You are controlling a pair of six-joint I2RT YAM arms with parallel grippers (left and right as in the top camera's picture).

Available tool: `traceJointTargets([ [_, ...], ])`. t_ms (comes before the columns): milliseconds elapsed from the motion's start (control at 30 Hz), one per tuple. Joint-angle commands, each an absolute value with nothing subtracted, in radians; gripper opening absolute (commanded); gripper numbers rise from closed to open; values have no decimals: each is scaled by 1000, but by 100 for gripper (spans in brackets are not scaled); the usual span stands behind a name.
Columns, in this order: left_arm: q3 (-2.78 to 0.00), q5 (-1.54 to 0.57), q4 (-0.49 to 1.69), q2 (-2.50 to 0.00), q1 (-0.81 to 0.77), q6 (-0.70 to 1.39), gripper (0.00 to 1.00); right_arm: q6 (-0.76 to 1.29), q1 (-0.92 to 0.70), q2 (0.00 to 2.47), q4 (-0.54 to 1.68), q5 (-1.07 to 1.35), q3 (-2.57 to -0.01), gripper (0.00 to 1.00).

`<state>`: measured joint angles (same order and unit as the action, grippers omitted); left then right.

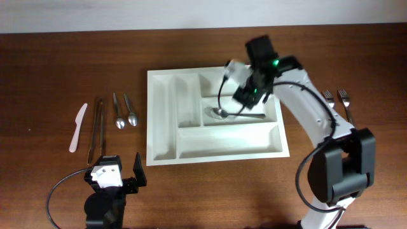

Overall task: Pack container
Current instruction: 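Carry the spoon into the tray's right compartment and release it, then lower the right gripper onto the second spoon and grasp it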

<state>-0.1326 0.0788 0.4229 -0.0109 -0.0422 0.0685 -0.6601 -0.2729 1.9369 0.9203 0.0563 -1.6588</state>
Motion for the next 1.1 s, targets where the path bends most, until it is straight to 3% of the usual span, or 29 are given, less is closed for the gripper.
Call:
traceJointTargets([
  [0,-125,68,421,-6,-35,52,99,-316,-194,1936,1018,-155,-1765,79],
  [200,-125,68,421,-6,-35,52,99,-280,-31,1937,1127,-124,-1761,75],
  [500,-125,68,421,-6,-35,52,99,-306,179,1937,1031,-55,-1607,74],
  [1067,-125,68,421,-6,-35,52,99,-317,237,1940,757,30,-1311,69],
])
